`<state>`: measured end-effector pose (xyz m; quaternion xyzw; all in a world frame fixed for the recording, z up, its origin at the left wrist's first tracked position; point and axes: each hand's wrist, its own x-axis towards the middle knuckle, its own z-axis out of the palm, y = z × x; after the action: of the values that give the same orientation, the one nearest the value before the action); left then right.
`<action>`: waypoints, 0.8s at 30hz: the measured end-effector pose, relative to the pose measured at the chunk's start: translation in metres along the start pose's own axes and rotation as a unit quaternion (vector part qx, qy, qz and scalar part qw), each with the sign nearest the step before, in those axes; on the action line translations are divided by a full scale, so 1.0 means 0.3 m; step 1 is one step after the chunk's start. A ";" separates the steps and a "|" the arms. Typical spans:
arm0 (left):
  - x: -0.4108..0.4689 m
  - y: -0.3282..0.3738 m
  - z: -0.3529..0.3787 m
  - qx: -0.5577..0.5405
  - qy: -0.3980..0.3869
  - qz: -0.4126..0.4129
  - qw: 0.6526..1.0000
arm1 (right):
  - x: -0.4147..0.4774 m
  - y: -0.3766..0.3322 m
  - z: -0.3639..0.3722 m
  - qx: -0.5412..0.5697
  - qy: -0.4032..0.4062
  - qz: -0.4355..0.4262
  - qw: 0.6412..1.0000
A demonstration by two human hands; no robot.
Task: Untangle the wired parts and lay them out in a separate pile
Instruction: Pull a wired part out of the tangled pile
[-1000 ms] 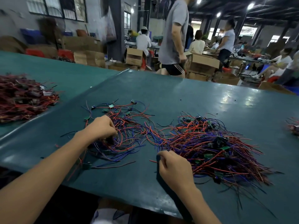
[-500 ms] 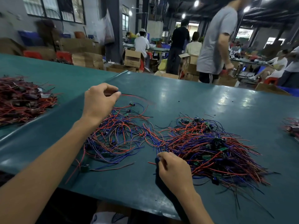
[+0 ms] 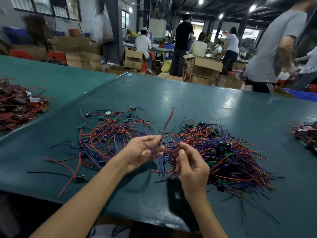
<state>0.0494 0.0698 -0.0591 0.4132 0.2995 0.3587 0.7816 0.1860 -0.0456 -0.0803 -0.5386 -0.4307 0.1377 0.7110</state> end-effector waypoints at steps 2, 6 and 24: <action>-0.001 -0.058 -0.001 0.008 -0.030 -0.009 0.999 | 0.046 -0.031 0.000 0.049 -0.031 0.076 0.995; -0.015 -0.096 -0.007 0.006 -0.061 0.018 0.998 | 0.146 -0.067 0.002 -0.033 -0.166 0.124 0.978; -0.029 -0.124 -0.001 0.072 -0.080 0.091 0.990 | 0.244 -0.071 0.024 0.065 -0.158 0.252 0.953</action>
<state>0.0558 0.0481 -0.0898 0.5211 0.2220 0.3716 0.7356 0.2180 -0.0007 -0.0270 -0.5541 -0.3775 0.4232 0.6094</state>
